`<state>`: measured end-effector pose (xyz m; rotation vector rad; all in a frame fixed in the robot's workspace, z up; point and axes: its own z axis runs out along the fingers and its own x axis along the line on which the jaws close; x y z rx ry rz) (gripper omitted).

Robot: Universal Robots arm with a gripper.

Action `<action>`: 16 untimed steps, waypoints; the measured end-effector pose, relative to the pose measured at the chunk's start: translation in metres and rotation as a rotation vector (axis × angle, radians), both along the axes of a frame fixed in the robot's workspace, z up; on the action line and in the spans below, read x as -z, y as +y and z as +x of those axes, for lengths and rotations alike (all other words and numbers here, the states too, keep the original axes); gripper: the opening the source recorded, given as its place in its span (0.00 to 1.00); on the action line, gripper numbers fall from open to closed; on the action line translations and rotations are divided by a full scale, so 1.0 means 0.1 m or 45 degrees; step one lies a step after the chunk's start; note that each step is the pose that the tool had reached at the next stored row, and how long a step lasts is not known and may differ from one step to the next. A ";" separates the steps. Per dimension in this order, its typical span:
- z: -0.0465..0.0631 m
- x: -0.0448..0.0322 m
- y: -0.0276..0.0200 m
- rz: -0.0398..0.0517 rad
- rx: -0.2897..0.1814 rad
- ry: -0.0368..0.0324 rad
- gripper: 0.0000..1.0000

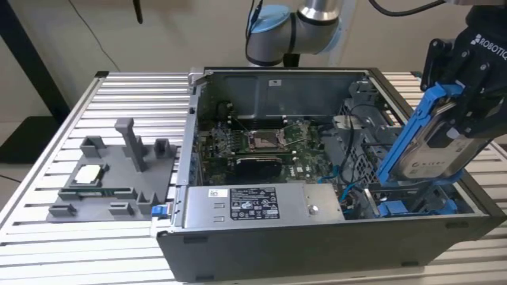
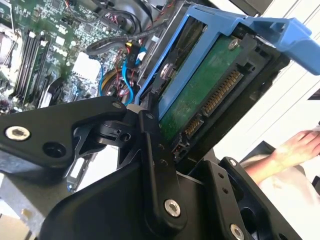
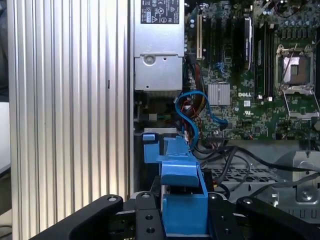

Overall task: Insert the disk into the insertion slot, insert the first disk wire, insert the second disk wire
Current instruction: 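Insert the disk into the insertion slot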

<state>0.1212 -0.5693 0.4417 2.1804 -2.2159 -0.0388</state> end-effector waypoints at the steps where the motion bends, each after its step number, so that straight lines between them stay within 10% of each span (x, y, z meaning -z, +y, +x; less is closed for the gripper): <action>1: 0.00 0.003 0.000 0.000 0.000 0.0000 0.33; 16: 0.01 0.127 -0.057 0.000 -0.031 0.0000 0.33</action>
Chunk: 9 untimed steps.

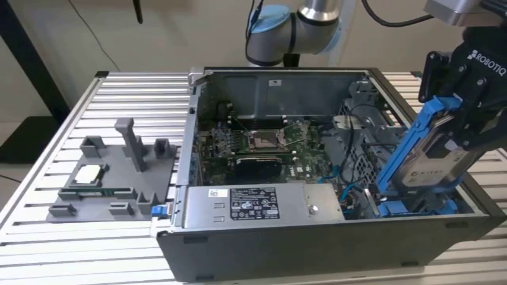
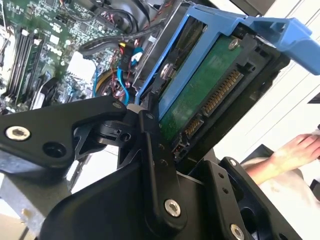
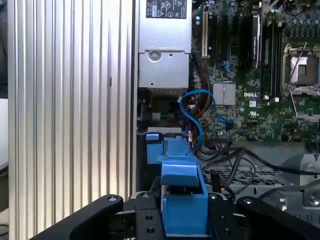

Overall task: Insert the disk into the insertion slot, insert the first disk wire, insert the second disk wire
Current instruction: 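Insert the disk into the insertion slot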

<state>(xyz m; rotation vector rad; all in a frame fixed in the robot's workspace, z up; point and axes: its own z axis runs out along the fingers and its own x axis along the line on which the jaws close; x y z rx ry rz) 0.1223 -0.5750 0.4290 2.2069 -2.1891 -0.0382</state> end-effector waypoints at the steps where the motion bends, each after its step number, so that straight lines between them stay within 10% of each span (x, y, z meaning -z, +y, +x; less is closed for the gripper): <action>1: 0.00 0.009 -0.003 0.000 -0.005 0.0000 0.33; 9: 0.00 0.025 -0.004 -0.001 -0.013 0.0000 0.33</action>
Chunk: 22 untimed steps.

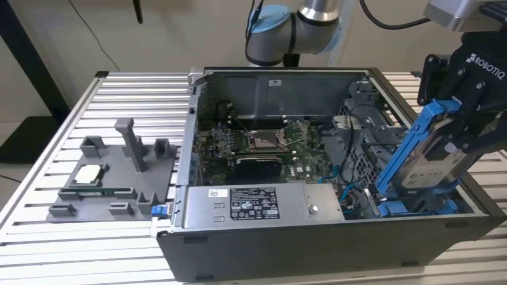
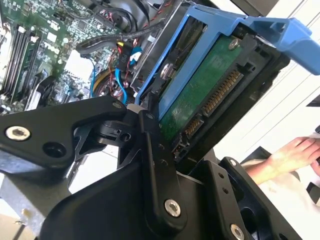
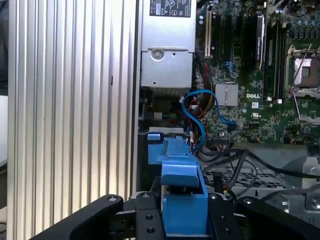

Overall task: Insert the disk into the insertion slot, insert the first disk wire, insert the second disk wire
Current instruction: 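Insert the disk into the insertion slot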

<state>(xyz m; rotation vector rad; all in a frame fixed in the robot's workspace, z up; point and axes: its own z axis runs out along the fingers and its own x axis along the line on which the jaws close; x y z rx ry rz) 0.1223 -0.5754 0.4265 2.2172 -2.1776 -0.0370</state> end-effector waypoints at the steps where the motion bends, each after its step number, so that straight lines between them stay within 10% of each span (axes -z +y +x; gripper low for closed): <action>1: 0.00 0.003 0.000 0.000 0.000 0.0000 0.33; 22: 0.00 0.147 0.031 0.003 0.000 0.0082 0.33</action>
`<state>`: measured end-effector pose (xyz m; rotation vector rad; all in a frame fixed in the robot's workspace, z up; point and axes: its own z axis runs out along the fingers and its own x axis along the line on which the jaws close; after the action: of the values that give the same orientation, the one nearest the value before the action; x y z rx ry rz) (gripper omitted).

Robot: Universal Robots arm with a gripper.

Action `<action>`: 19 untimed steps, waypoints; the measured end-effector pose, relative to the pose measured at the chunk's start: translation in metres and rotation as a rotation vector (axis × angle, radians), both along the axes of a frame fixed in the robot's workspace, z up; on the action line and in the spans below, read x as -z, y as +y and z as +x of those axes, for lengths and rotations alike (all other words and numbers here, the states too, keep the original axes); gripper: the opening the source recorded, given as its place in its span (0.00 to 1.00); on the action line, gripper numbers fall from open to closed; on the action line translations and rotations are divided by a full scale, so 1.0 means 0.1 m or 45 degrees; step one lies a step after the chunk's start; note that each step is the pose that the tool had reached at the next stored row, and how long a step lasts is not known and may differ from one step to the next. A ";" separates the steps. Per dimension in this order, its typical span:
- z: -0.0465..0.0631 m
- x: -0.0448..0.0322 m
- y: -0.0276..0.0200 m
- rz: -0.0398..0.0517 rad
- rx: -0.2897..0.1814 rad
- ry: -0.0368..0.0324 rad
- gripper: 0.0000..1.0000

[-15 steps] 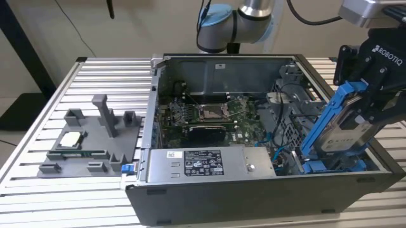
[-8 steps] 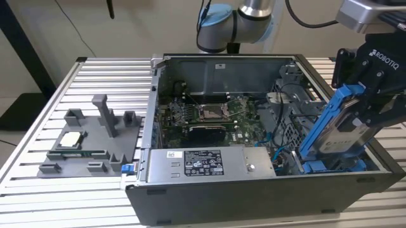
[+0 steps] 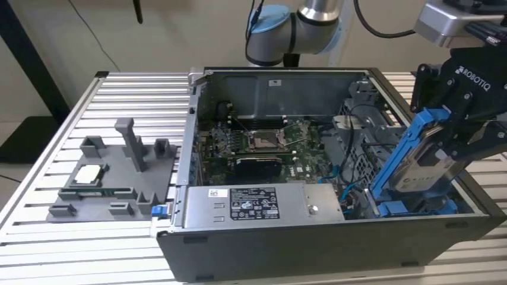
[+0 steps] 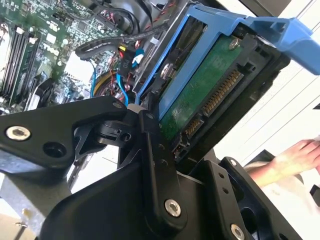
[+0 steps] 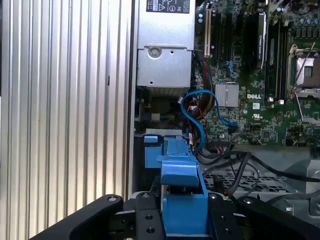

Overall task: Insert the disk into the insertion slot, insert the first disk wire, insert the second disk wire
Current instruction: 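Insert the disk into the insertion slot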

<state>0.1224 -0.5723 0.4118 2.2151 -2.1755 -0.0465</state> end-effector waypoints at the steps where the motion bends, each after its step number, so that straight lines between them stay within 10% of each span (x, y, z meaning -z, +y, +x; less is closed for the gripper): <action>1: 0.00 0.013 0.001 0.000 0.000 0.0005 0.33; 19: 0.01 0.066 0.002 0.000 0.000 0.0010 0.33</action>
<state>0.1239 -0.5722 0.4052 2.2150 -2.1749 -0.0474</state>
